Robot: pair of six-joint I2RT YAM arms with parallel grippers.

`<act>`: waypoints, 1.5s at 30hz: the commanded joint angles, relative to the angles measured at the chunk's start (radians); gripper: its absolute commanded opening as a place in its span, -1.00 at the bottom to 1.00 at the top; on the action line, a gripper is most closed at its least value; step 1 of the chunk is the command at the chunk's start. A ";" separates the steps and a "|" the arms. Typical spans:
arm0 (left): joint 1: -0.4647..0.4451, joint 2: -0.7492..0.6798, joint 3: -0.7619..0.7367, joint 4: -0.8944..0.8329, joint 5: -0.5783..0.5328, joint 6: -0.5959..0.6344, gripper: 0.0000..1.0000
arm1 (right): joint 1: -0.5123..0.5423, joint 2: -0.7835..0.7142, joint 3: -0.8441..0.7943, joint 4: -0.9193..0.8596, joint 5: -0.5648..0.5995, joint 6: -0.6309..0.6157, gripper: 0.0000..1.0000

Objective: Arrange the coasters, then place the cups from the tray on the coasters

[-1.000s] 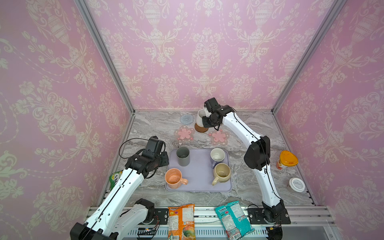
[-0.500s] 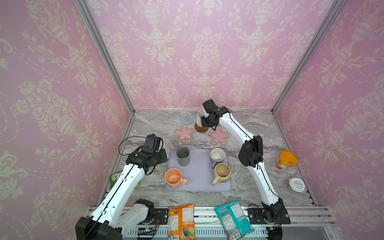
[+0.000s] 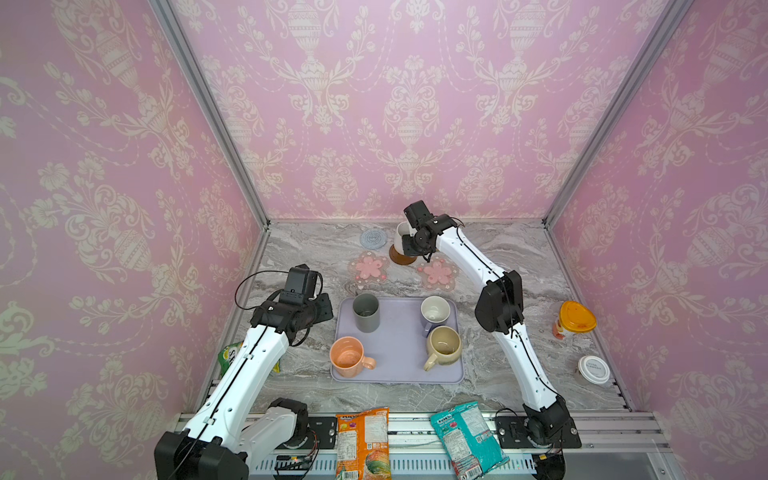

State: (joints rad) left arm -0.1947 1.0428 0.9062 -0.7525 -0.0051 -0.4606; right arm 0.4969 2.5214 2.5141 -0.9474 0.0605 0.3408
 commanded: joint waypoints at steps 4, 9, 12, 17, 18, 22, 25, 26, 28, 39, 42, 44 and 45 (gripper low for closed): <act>0.015 0.008 -0.012 0.010 0.024 0.014 -0.05 | -0.009 0.003 0.048 0.081 0.022 -0.011 -1.00; 0.017 0.008 -0.024 0.010 0.024 0.017 -0.05 | -0.009 0.008 0.048 0.087 0.028 -0.013 -1.00; 0.020 0.009 -0.033 0.011 0.028 0.016 -0.05 | -0.008 0.014 0.048 0.090 0.023 -0.010 -1.00; 0.022 0.011 -0.039 0.019 0.033 0.013 -0.05 | -0.007 0.026 0.048 0.094 0.029 -0.008 -1.00; 0.023 0.012 -0.039 0.019 0.033 0.013 -0.04 | -0.007 0.027 0.048 0.093 0.029 -0.007 -1.00; 0.026 0.018 -0.038 0.021 0.034 0.014 -0.04 | -0.007 0.031 0.048 0.089 0.028 -0.009 -1.00; 0.026 0.022 -0.036 0.020 0.035 0.016 -0.04 | -0.007 0.034 0.048 0.086 0.027 -0.009 -1.00; 0.027 0.023 -0.036 0.021 0.036 0.016 -0.04 | -0.006 0.036 0.048 0.084 0.026 -0.009 -1.00; 0.027 0.021 -0.035 0.018 0.036 0.015 -0.04 | -0.007 0.036 0.047 0.082 0.025 -0.011 -1.00; 0.028 0.019 -0.030 0.007 0.039 0.014 -0.04 | -0.007 0.037 0.042 0.060 0.010 0.000 -0.65; 0.028 0.018 -0.029 0.005 0.043 0.014 -0.03 | -0.007 0.036 0.040 0.053 0.006 0.006 -0.53; 0.029 0.019 -0.029 0.005 0.046 0.014 -0.03 | -0.008 0.034 0.040 0.050 0.001 0.011 -0.48; 0.029 0.018 -0.029 0.003 0.047 0.013 -0.03 | -0.007 0.033 0.039 0.051 -0.001 0.013 -0.47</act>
State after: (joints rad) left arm -0.1776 1.0622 0.8772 -0.7334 0.0208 -0.4603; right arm 0.4969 2.5637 2.5191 -0.9222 0.0582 0.3420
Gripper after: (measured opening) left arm 0.483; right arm 0.259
